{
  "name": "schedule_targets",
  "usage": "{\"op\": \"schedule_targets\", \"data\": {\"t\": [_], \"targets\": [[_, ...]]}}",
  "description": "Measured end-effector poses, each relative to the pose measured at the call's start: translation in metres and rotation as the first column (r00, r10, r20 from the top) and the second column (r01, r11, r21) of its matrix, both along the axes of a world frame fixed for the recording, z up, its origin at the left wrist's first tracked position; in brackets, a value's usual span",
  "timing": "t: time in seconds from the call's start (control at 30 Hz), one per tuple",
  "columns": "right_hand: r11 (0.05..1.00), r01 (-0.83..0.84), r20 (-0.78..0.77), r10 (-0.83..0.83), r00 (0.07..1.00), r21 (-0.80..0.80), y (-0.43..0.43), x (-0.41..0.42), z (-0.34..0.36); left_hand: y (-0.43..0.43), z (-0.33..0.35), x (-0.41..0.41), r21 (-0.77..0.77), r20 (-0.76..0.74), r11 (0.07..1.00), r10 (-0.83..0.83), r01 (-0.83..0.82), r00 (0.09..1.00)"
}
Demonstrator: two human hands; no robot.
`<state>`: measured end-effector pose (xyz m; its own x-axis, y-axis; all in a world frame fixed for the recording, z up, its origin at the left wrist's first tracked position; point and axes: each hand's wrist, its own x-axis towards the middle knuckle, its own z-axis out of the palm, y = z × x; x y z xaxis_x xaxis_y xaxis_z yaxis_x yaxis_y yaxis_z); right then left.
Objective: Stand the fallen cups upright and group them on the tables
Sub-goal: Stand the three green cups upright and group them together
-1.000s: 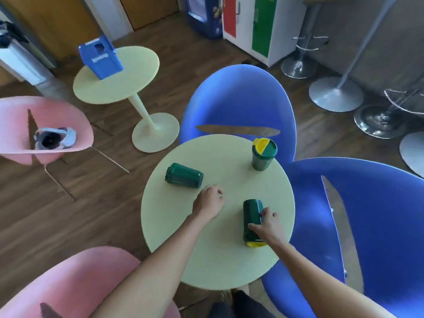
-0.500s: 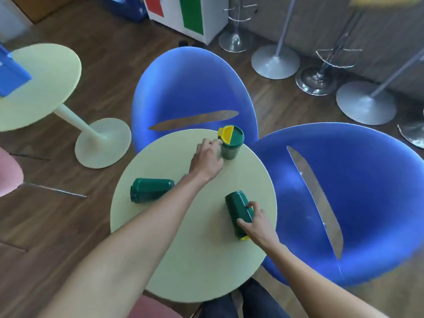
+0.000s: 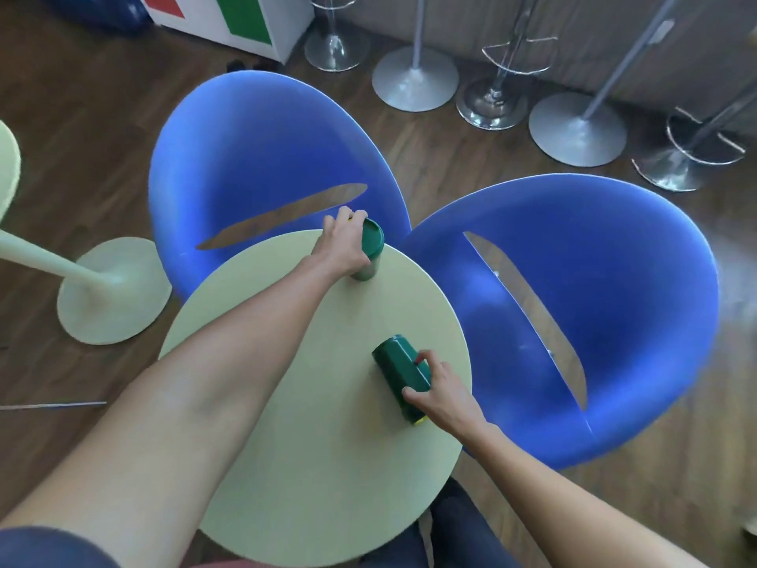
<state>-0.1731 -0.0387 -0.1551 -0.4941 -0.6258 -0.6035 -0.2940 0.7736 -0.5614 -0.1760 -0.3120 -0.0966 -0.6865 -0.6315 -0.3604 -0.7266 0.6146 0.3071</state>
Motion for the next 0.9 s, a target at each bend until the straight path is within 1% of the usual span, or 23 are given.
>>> {"op": "schedule_targets", "data": {"t": [0.07, 0.27, 0.5, 0.7, 0.9], "targets": [[1.0, -0.002, -0.005, 0.002, 1.0, 0.004, -0.001, 0.001, 0.0, -0.001, 0.002, 0.004, -0.016, -0.008, 1.0, 0.012, -0.012, 1.0], [1.0, 0.016, -0.003, -0.016, 1.0, 0.006, -0.002, 0.002, -0.001, -0.001, -0.003, 0.004, -0.012, 0.033, 1.0, -0.016, 0.016, 0.999], [0.999, 0.039, 0.023, -0.039, 0.999, -0.001, -0.002, 0.002, -0.002, 0.004, -0.005, 0.006, -0.03, -0.016, 0.999, -0.013, 0.013, 1.0], [0.999, 0.042, 0.012, -0.042, 0.999, -0.008, -0.003, 0.003, -0.004, 0.027, 0.008, 0.067, 0.051, -0.165, 0.999, -0.001, 0.01, 0.986], [0.997, 0.069, 0.014, -0.068, 0.998, -0.047, -0.001, 0.006, -0.004, 0.058, 0.008, 0.142, 0.096, -0.181, 0.994, -0.039, 0.058, 0.983]]}}
